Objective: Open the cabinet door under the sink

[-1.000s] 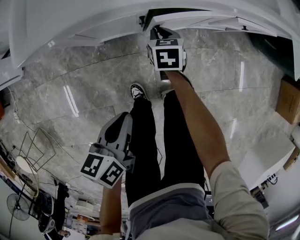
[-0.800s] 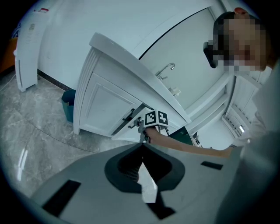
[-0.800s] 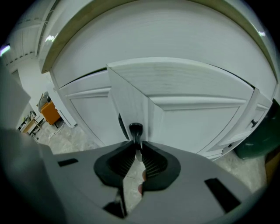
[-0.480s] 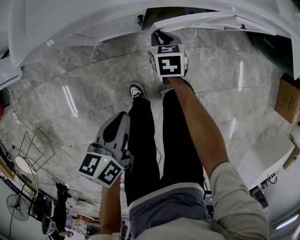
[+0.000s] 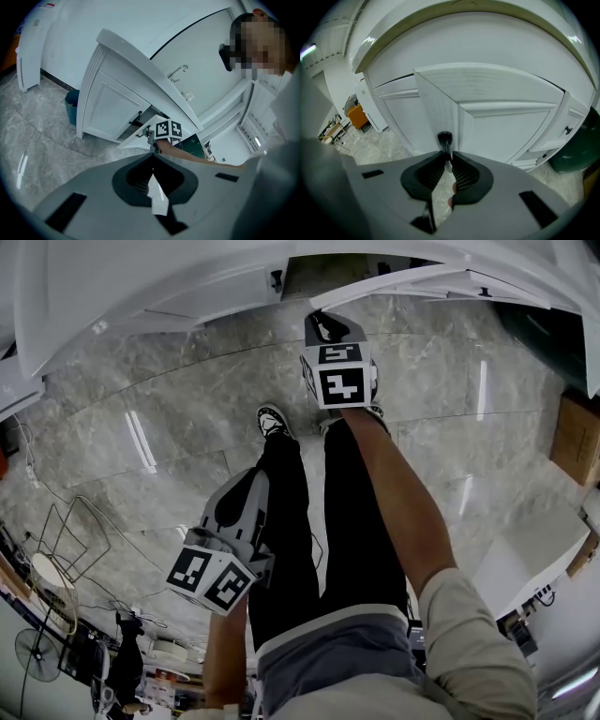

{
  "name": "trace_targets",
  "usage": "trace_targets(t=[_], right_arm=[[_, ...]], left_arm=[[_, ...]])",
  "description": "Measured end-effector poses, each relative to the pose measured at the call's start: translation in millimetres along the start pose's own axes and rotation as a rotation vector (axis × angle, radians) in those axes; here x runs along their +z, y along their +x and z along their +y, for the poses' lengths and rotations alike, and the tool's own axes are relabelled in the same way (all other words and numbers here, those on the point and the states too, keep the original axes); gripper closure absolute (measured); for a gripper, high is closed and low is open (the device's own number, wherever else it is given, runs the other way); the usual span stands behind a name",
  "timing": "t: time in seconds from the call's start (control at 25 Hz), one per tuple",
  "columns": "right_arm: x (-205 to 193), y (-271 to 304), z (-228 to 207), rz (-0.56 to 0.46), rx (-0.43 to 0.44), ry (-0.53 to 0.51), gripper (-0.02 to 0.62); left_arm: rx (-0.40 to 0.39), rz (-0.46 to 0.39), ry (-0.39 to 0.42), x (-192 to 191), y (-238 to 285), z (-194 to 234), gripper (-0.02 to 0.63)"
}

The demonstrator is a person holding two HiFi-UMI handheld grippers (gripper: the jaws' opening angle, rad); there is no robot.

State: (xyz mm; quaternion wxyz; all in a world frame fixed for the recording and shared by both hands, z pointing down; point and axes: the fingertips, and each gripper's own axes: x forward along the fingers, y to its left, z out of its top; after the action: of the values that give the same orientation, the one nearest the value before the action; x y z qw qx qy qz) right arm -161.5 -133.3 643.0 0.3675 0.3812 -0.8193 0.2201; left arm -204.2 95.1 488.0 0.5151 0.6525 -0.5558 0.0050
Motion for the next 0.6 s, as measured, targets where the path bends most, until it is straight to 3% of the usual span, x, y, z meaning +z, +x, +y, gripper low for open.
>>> trace_targets(t=[0.32, 0.6], right_arm=[[-10, -8, -2, 0.006, 0.016, -0.029, 0.538], [-18, -16, -2, 0.013, 0.039, -0.062, 0.538]], left_arm=[[-0.023, -0.013, -0.031, 11, 9, -6, 0.606], [-0.025, -0.007, -0.005, 21, 18, -13, 0.606]])
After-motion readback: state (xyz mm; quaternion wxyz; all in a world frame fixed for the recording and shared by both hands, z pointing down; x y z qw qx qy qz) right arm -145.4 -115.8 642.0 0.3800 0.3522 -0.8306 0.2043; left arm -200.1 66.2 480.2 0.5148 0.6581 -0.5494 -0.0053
